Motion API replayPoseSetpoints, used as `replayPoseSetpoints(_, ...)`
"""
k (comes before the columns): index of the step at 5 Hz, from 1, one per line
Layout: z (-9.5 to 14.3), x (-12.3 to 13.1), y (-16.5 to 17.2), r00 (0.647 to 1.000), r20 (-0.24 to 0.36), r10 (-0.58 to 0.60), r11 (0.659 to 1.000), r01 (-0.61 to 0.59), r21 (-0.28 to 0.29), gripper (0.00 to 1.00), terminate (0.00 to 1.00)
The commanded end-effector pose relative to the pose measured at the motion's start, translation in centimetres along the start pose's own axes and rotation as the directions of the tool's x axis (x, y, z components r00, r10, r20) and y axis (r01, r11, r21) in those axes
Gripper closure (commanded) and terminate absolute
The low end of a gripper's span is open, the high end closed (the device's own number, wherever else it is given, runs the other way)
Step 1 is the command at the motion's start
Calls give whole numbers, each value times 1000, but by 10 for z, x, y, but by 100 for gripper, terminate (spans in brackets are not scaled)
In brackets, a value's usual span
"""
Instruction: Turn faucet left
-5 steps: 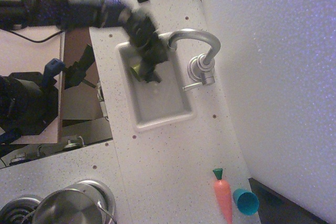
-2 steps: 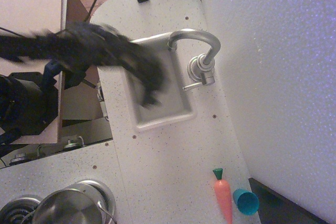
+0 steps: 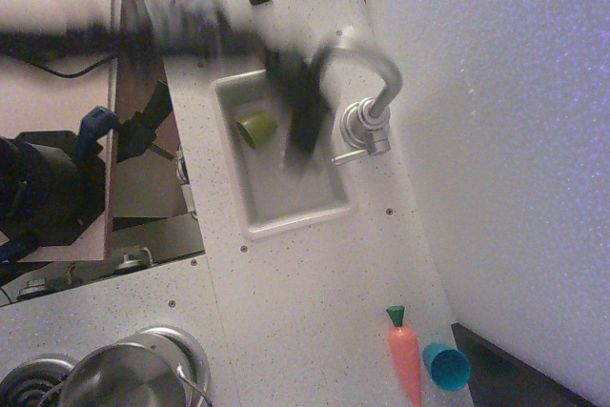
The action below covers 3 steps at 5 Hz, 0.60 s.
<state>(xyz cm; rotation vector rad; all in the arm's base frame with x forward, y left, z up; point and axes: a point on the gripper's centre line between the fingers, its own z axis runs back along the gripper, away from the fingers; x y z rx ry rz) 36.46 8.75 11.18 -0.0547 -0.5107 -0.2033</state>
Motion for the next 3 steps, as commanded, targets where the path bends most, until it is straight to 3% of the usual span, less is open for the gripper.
replayPoseSetpoints(1,98,6,73,978,179,108,957,-152,249,0,0)
replayPoseSetpoints(2,113,1,121,970,193,149,942,-199,272,0,0)
replayPoseSetpoints(3,108,4,116,984,150,94,958,-131,255,0,100)
